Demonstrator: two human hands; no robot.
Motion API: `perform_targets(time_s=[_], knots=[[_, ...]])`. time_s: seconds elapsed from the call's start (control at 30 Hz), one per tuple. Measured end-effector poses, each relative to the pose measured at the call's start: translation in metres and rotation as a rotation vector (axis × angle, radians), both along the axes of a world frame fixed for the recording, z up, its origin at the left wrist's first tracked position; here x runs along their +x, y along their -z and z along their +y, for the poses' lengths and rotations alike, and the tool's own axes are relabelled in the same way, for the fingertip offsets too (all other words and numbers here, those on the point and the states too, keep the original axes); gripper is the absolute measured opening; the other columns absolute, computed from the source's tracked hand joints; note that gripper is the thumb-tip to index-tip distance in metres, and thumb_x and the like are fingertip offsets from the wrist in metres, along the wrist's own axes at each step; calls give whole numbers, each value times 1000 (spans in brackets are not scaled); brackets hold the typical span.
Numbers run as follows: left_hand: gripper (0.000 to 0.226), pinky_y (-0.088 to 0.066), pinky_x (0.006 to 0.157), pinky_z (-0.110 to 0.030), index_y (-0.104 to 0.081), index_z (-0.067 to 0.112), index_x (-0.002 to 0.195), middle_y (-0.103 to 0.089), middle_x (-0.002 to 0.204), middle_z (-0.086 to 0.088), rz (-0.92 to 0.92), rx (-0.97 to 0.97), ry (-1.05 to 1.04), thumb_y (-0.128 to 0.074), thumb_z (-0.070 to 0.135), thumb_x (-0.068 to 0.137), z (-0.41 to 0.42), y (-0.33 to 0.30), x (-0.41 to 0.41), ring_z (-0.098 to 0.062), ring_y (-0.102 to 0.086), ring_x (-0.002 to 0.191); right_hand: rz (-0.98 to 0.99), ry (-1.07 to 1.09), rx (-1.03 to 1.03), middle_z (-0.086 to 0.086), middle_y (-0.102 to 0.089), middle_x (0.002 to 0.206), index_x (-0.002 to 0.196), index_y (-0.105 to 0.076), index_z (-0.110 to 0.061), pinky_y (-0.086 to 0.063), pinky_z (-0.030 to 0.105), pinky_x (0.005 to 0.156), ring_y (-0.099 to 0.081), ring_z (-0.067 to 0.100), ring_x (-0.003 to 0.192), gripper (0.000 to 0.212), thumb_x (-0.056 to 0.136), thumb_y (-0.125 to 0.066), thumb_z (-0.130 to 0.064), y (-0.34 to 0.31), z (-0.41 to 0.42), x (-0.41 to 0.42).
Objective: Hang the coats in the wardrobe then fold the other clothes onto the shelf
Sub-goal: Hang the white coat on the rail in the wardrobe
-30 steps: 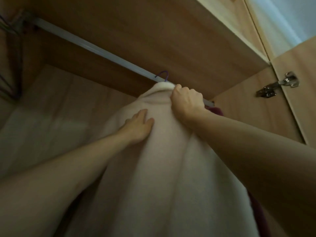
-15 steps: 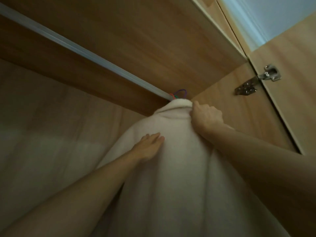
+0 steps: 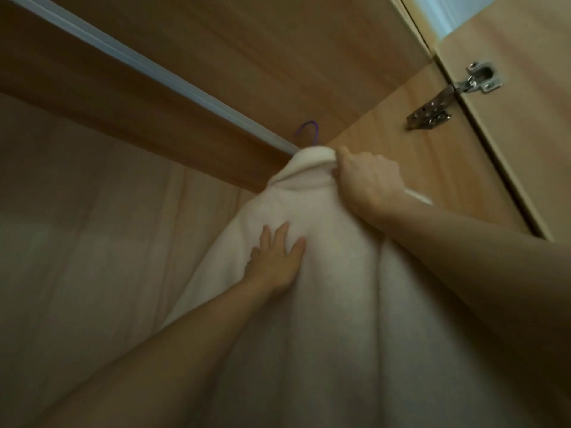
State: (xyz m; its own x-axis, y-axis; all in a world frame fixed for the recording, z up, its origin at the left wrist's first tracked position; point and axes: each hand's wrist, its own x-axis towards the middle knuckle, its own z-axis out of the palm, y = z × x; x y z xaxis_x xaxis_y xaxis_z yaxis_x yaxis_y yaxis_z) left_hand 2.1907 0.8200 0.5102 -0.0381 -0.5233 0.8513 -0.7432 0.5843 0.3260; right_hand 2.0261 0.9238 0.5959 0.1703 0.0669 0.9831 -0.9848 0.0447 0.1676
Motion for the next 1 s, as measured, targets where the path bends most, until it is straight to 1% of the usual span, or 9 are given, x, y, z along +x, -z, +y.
perform_targets(time_s=[0.17, 0.4, 0.5, 0.6, 0.67, 0.73, 0.83, 0.9, 1.0], knots=[[53, -21, 116, -48, -26, 36, 145, -15, 158, -5, 124, -282, -159, -29, 59, 97, 16, 11, 36, -35, -26, 140, 93, -42, 6, 20, -62, 112, 115, -48, -13, -33, 37, 65, -61, 41, 100, 20, 99, -40, -23, -13, 13, 35], [55, -21, 117, -30, -21, 32, 153, -29, 158, -3, -174, -28, -20, -34, 47, 101, 7, 25, 60, -21, -29, 143, 77, 71, 122, 13, -63, 115, 123, -53, -17, -34, 35, 68, -62, 36, 102, 29, 101, -38, -27, -7, -4, 29], [60, -20, 115, -26, -14, 34, 154, -27, 158, -2, -179, 17, 31, -38, 47, 101, 12, 38, 53, -20, -28, 144, 54, 90, 150, 14, -61, 119, 126, -50, -16, -35, 37, 71, -59, 35, 106, 30, 102, -35, -26, 3, 3, 24], [63, -8, 120, -31, -3, 38, 153, -5, 163, -3, -168, 79, 35, -32, 53, 100, 14, 64, 41, -19, -8, 150, -9, 214, 181, 15, -43, 137, 140, -37, -10, -34, 46, 95, -40, 32, 124, 43, 99, -30, -21, 29, 6, 33], [63, -3, 122, -43, 2, 37, 153, 3, 163, -1, -149, 96, 50, -25, 56, 99, 12, 93, 32, -22, 2, 150, -27, 306, 227, 19, -24, 151, 150, -17, -7, -16, 58, 110, -21, 35, 139, 58, 98, -30, -28, 58, 3, 44], [66, -6, 119, -54, 7, 40, 152, 5, 163, 5, -165, 120, 50, -15, 64, 94, 15, 126, 25, -23, 7, 150, 2, 369, 320, 21, -2, 159, 153, -10, -10, 4, 67, 110, 3, 40, 146, 64, 98, -27, -37, 96, 3, 52], [60, -13, 116, -57, 3, 39, 153, 3, 163, 5, -348, 142, -102, -16, 56, 98, 30, 171, 23, -27, 0, 150, 85, 378, 463, 22, 10, 159, 153, -5, -9, 6, 68, 109, 16, 45, 144, 62, 100, -24, -33, 161, 10, 56], [56, -23, 114, -55, -8, 35, 154, -10, 162, 1, -396, 133, -95, -23, 48, 101, 49, 200, 30, -27, -14, 147, 137, 304, 483, 27, 3, 158, 152, -13, -2, 5, 61, 113, 8, 47, 144, 58, 98, -25, -20, 209, 14, 55], [58, -38, 107, -45, -16, 34, 153, -28, 157, -4, -499, 138, -65, -27, 49, 99, 77, 241, 51, -26, -36, 138, 127, 226, 424, 30, -37, 146, 134, -52, 4, 3, 52, 114, -31, 48, 137, 62, 79, -29, -17, 286, 28, 55]])
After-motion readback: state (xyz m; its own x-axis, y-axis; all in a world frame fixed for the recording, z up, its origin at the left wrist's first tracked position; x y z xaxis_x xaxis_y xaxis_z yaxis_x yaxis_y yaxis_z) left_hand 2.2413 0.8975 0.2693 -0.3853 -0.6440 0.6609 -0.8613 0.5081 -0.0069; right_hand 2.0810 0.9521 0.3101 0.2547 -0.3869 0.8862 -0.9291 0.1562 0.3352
